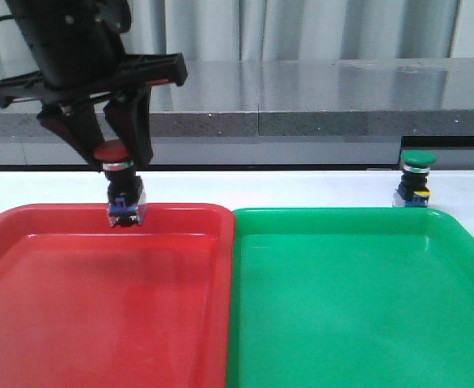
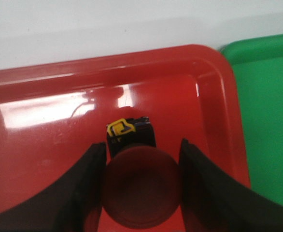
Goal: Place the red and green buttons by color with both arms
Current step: 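Carry the red button forward and lower it into the red tray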
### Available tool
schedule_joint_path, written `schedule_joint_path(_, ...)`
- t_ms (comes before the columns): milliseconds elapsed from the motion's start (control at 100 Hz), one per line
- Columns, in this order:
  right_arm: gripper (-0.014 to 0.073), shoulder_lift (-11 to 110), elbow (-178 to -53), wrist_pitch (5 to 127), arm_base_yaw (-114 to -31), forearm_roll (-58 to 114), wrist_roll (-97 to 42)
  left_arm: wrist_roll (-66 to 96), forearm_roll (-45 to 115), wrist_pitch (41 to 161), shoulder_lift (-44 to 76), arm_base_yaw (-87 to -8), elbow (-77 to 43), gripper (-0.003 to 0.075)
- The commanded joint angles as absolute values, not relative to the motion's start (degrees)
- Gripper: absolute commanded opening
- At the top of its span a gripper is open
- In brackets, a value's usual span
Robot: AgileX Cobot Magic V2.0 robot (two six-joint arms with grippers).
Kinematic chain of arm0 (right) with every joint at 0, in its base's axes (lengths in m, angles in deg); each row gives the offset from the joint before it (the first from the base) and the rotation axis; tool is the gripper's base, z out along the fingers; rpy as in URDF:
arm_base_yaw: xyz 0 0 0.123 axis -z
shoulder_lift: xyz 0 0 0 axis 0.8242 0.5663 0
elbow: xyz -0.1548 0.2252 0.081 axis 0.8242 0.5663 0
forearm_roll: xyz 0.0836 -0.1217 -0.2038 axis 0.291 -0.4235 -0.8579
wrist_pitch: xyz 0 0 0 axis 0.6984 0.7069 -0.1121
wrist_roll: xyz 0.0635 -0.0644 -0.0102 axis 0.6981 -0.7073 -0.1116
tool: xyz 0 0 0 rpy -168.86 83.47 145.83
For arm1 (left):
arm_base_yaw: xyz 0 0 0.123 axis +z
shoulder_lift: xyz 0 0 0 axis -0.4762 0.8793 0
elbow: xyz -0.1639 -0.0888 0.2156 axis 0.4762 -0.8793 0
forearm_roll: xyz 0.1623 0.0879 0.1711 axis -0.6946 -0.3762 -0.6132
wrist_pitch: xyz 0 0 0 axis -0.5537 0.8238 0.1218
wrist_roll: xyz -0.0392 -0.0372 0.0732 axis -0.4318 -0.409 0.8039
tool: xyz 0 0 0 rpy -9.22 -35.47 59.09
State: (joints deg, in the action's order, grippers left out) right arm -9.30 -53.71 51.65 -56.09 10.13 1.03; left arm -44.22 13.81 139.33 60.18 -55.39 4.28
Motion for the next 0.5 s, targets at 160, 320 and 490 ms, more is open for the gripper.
schedule_joint_path(160,-0.0064,-10.6,-54.8,47.3,-55.7,9.7,0.9,-45.5,14.2,136.1,56.8,-56.1,2.3,0.0011)
schedule_joint_path(320,-0.0064,-10.6,-54.8,47.3,-55.7,9.7,0.9,-45.5,14.2,136.9,57.0,-56.1,2.3,0.0013)
schedule_joint_path(490,-0.0064,-10.6,-54.8,47.3,-55.7,9.7,0.9,-45.5,14.5,138.3,59.7,-56.1,2.2,0.0013)
